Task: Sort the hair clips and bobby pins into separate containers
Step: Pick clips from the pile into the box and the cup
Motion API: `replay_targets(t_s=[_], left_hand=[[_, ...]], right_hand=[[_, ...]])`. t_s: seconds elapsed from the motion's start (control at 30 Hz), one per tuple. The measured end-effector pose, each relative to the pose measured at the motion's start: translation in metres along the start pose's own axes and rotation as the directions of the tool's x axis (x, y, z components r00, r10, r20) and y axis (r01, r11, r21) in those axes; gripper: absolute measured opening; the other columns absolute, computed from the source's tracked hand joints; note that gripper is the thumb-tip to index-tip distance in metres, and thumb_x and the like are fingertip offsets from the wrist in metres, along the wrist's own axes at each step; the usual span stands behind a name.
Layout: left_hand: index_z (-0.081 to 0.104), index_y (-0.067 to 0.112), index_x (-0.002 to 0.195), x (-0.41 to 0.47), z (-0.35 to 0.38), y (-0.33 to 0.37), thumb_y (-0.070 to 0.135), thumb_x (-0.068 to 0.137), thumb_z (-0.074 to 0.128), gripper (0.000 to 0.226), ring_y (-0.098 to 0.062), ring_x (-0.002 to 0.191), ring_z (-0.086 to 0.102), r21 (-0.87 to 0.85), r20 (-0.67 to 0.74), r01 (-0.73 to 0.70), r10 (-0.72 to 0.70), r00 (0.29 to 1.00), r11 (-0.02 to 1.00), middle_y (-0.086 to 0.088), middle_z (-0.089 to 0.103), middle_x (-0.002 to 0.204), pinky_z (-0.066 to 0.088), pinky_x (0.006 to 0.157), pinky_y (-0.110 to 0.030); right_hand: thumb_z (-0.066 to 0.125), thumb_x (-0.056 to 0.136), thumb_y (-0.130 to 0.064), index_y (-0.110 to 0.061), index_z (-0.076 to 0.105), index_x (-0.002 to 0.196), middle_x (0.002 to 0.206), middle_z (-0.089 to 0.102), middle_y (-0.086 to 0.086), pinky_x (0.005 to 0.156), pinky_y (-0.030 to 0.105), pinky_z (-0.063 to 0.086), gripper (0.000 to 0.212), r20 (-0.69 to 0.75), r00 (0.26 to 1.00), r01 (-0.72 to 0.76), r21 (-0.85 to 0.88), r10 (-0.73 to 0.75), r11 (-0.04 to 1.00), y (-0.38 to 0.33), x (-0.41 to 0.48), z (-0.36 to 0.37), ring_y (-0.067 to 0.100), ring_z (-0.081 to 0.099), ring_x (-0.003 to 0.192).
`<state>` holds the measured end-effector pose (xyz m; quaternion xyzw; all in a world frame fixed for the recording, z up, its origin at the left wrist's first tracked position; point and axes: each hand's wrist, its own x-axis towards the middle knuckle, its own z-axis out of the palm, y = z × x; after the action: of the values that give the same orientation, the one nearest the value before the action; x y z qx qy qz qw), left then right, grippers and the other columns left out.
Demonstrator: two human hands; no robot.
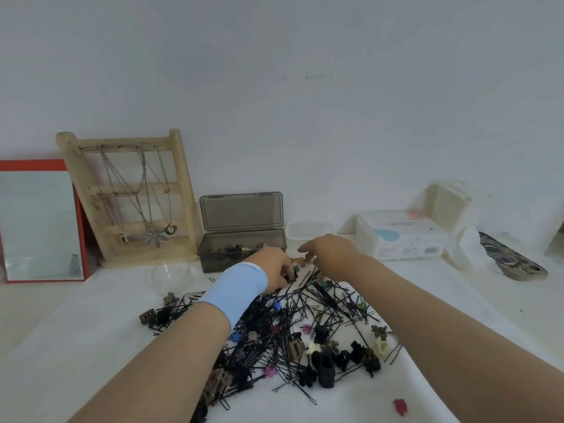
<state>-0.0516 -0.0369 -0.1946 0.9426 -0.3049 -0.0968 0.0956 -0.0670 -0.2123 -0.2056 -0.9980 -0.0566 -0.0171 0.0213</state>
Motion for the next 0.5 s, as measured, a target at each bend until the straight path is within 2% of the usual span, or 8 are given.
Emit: replay_targets(t_s=[0.07, 0.17, 0.23, 0.33, 0.4, 0.47, 0.5], left_hand=[[0.073, 0.019, 0.113, -0.002, -0.001, -0.006, 0.014, 0.090, 0.069, 0.024, -0.018, 0.105, 0.064, -0.023, -0.004, 0.014, -0.014, 1.000, 1.000, 0.001, 0.068, 0.121, 0.048, 0.093, -0.025], [0.074, 0.019, 0.107, -0.006, -0.003, -0.011, 0.014, 0.087, 0.072, 0.021, -0.015, 0.099, 0.064, -0.064, -0.027, 0.004, -0.005, 1.000, 0.998, 0.003, 0.070, 0.113, 0.048, 0.091, -0.024], [0.074, 0.021, 0.104, -0.008, -0.005, -0.013, 0.018, 0.086, 0.073, 0.018, -0.013, 0.096, 0.064, -0.092, -0.042, -0.013, 0.009, 0.999, 0.996, 0.007, 0.069, 0.106, 0.051, 0.093, -0.028], [0.071, 0.026, 0.101, -0.012, -0.010, -0.017, 0.026, 0.086, 0.074, 0.015, -0.006, 0.087, 0.062, -0.163, -0.106, -0.040, 0.023, 0.994, 0.986, 0.013, 0.065, 0.095, 0.049, 0.083, -0.024], [0.072, 0.026, 0.098, -0.014, -0.017, -0.021, 0.027, 0.086, 0.073, 0.012, -0.004, 0.082, 0.060, -0.223, -0.165, -0.052, 0.014, 0.986, 0.974, 0.014, 0.065, 0.090, 0.045, 0.076, -0.020], [0.073, 0.025, 0.096, -0.015, -0.026, -0.026, 0.025, 0.087, 0.072, 0.010, -0.007, 0.081, 0.061, -0.276, -0.228, -0.059, -0.006, 0.974, 0.959, 0.015, 0.065, 0.087, 0.049, 0.080, -0.023], [0.073, 0.025, 0.097, -0.016, -0.030, -0.029, 0.022, 0.088, 0.071, 0.010, -0.007, 0.082, 0.062, -0.297, -0.261, -0.056, -0.024, 0.965, 0.953, 0.016, 0.065, 0.087, 0.051, 0.084, -0.026]], right_hand=[[0.059, 0.087, 0.003, -0.027, 0.055, 0.139, 0.135, 0.060, -0.001, 0.092, 0.033, 0.052, 0.060, -0.005, 1.000, -0.020, -0.036, 0.020, 0.999, -0.002, 0.005, 0.003, 0.020, 0.059, 0.119], [0.066, 0.087, -0.007, -0.019, 0.070, 0.118, 0.115, 0.070, 0.004, 0.081, 0.032, 0.056, 0.033, 0.026, 0.998, -0.056, -0.095, 0.059, 0.994, -0.004, 0.006, 0.002, 0.023, 0.067, 0.098], [0.068, 0.089, -0.022, -0.019, 0.072, 0.110, 0.107, 0.070, 0.002, 0.074, 0.030, 0.054, 0.021, 0.004, 0.999, -0.054, -0.041, 0.055, 0.998, -0.001, 0.003, -0.001, 0.020, 0.066, 0.090], [0.069, 0.086, -0.042, -0.019, 0.070, 0.099, 0.097, 0.067, -0.003, 0.065, 0.027, 0.049, 0.026, -0.043, 0.999, -0.023, 0.114, 0.028, 0.993, 0.003, -0.006, -0.010, 0.013, 0.060, 0.079], [0.072, 0.082, -0.040, -0.020, 0.067, 0.091, 0.093, 0.066, -0.005, 0.068, 0.029, 0.053, 0.022, -0.082, 0.997, 0.004, 0.207, 0.014, 0.978, 0.005, -0.009, -0.018, 0.013, 0.061, 0.081], [0.074, 0.081, -0.027, -0.020, 0.067, 0.086, 0.087, 0.067, -0.008, 0.073, 0.030, 0.057, 0.011, -0.122, 0.992, 0.024, 0.301, 0.013, 0.953, 0.002, -0.009, -0.025, 0.016, 0.065, 0.082], [0.075, 0.081, -0.024, -0.019, 0.068, 0.085, 0.083, 0.067, -0.010, 0.071, 0.030, 0.059, 0.009, -0.143, 0.989, 0.027, 0.343, 0.024, 0.939, 0.000, -0.008, -0.029, 0.016, 0.068, 0.077]])
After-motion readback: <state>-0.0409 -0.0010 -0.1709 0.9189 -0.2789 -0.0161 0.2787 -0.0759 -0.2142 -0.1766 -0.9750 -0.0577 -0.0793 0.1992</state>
